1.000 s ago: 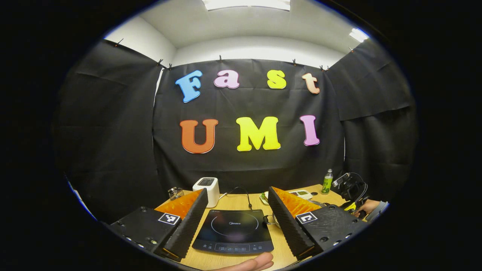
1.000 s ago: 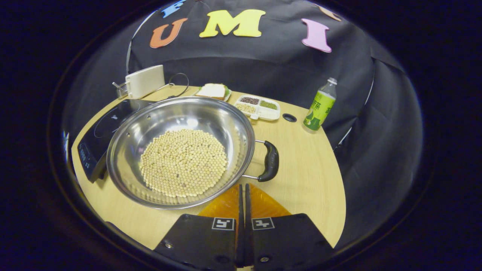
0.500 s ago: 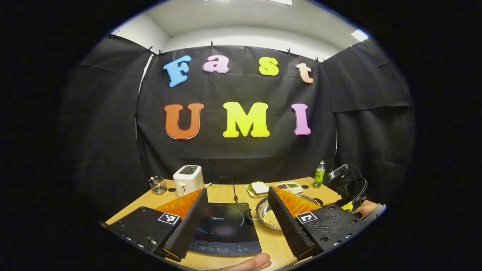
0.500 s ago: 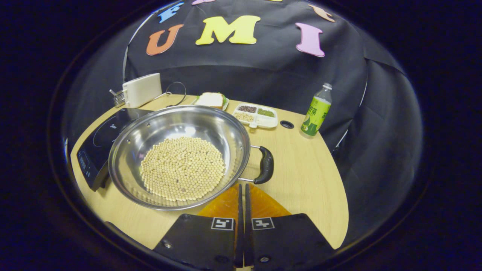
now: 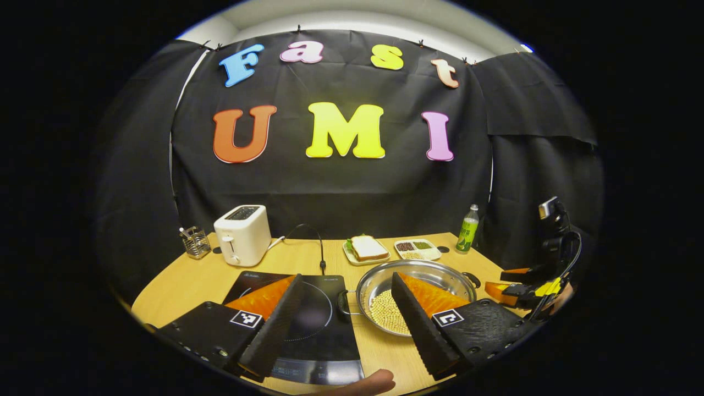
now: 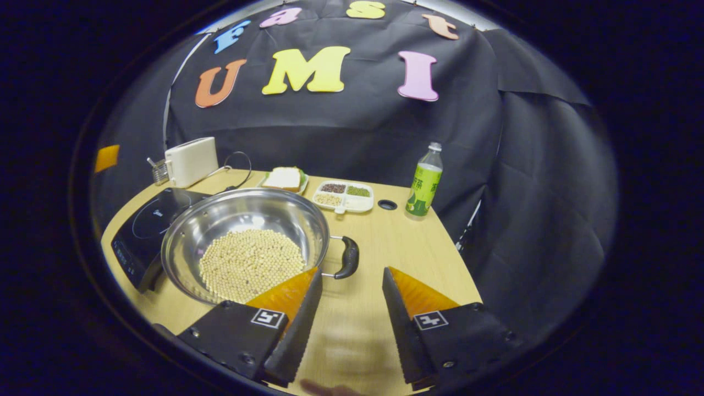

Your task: First push the handle of the pot to place it horizontally, then grasp the pot with both hands and set it on the induction cooktop.

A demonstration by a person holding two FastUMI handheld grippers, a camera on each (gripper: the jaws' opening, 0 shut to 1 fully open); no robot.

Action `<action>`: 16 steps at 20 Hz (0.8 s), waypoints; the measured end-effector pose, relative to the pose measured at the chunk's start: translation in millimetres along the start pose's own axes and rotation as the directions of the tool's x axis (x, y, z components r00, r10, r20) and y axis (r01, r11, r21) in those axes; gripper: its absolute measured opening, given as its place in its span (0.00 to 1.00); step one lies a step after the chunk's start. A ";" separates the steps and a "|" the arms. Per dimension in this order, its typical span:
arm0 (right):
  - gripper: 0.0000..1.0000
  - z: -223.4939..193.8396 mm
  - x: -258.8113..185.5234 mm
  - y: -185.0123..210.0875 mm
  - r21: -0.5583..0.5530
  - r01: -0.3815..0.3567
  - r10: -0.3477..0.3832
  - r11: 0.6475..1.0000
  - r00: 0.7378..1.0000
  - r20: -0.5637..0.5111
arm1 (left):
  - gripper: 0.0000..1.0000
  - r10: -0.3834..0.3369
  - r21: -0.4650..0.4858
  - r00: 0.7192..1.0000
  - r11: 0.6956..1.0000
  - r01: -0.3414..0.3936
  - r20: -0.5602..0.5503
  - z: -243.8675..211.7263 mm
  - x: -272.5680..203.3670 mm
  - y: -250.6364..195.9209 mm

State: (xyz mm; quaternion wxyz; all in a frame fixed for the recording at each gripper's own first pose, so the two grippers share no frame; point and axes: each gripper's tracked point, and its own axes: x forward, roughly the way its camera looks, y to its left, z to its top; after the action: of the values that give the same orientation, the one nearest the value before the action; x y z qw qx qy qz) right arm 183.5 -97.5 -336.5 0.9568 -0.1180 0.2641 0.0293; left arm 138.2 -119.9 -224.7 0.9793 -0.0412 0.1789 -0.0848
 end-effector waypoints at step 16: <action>0.97 1.8 77.5 13.9 0.108 -0.064 0.074 0.992 0.993 -0.089 | 0.96 0.006 -0.021 0.940 1.000 -0.014 -0.341 -107.8 121.5 1.0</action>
State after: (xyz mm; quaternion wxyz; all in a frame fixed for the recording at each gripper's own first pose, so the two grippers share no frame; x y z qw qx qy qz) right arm 249.3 -84.0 -377.6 0.9469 -0.0594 0.3131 0.0427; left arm 211.8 -146.3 -367.1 0.9334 -0.0362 0.3470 -0.0836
